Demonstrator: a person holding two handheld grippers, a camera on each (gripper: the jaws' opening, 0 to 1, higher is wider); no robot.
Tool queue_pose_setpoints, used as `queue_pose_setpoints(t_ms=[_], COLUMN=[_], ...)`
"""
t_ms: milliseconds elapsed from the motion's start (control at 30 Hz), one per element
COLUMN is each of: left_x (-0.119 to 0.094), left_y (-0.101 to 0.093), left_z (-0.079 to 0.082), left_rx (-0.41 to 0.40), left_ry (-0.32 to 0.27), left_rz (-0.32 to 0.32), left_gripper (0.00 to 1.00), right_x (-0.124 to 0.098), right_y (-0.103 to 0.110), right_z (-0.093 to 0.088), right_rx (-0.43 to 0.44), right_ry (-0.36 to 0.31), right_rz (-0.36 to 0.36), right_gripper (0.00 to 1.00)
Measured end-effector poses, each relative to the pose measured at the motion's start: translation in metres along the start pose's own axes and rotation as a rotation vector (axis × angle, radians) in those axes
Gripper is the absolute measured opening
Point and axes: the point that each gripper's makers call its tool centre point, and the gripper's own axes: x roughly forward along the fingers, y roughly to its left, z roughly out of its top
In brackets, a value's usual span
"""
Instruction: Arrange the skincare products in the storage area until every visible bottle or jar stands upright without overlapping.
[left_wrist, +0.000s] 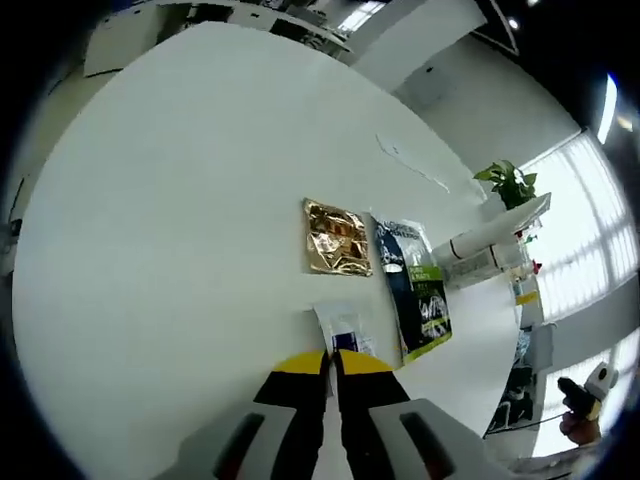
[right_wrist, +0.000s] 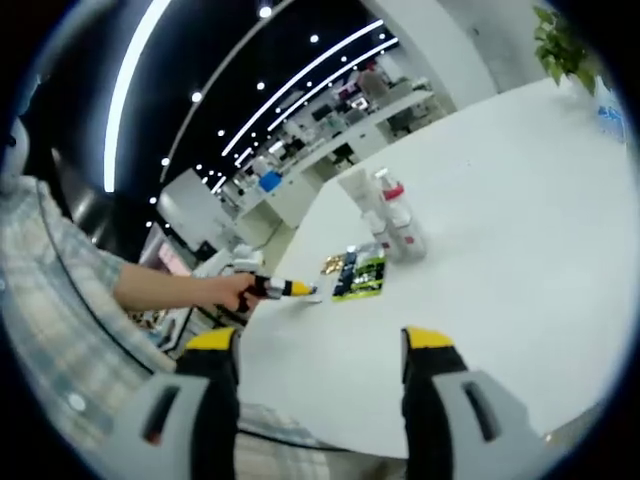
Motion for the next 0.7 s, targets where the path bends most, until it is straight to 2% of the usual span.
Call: queue_pose_setpoints(t_ms=[200, 267, 467, 700], left_x=[0.005, 0.005, 0.006, 0.007], left_y=[0.001, 0.003, 0.010, 0.009], left_z=[0.005, 0.006, 0.003, 0.005], left_rx=[0.026, -0.003, -0.006, 0.006], left_ry=[0.015, 0.014, 0.026, 0.015], left_rz=[0.031, 0.043, 0.095, 0.094], left_gripper=[0.04, 0.04, 0.06, 0.09], right_x=[-0.001, -0.001, -0.002, -0.004], right_y=[0.000, 0.001, 0.002, 0.000], right_z=[-0.007, -0.007, -0.004, -0.003], right_rx=[0.013, 0.018, 0.018, 0.018], right_ry=[0.004, 0.003, -0.005, -0.002], right_rz=[-0.005, -0.004, -0.010, -0.014], right_gripper=[0.64, 0.64, 0.64, 0.64])
